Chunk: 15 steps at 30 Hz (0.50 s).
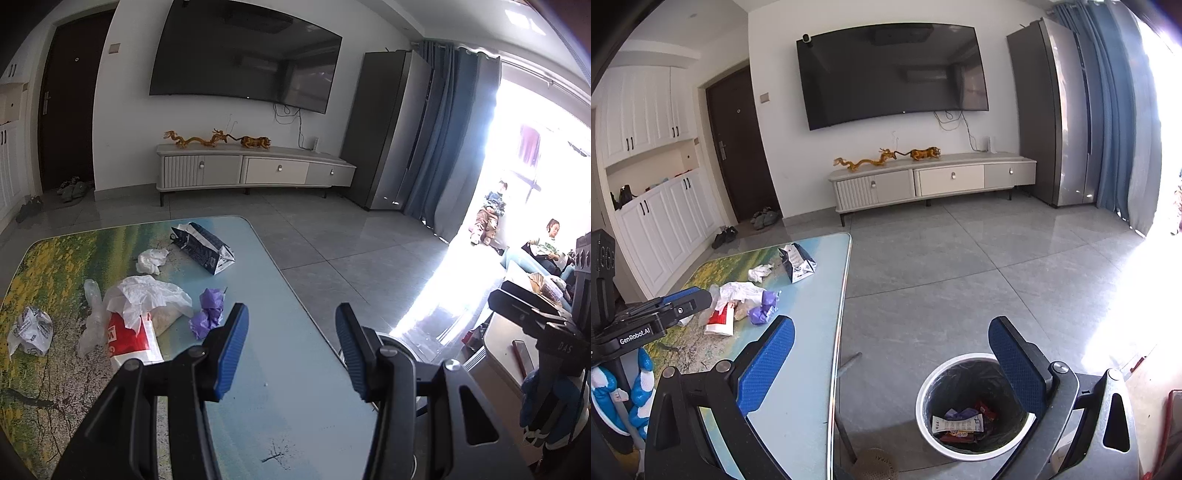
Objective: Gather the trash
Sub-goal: 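Move both open tools over the remaining trash on the table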
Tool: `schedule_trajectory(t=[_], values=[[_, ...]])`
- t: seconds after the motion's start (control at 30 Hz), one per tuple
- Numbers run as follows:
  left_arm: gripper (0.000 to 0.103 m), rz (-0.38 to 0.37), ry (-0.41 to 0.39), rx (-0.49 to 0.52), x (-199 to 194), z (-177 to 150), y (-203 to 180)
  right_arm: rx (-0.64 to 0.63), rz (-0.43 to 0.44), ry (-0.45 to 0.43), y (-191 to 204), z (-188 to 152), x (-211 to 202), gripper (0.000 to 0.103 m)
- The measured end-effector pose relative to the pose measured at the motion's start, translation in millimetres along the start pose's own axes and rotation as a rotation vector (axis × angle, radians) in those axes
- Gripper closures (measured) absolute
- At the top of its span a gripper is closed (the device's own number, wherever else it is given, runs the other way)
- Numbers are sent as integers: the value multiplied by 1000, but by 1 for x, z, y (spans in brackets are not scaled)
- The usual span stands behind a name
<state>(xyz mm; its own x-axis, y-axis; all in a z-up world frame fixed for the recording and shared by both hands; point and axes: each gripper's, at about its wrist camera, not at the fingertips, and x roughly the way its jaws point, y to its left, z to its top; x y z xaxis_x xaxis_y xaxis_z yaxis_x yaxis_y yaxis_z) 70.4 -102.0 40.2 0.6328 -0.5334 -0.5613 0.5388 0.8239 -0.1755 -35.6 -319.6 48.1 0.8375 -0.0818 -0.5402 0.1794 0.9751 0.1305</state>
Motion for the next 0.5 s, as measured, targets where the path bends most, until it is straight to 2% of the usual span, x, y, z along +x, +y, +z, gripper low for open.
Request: schedule_trajectory(t=[0.5], values=[[56,77,1,-49,-16,-7,44,-26,57,-2,16,4,-4,0]])
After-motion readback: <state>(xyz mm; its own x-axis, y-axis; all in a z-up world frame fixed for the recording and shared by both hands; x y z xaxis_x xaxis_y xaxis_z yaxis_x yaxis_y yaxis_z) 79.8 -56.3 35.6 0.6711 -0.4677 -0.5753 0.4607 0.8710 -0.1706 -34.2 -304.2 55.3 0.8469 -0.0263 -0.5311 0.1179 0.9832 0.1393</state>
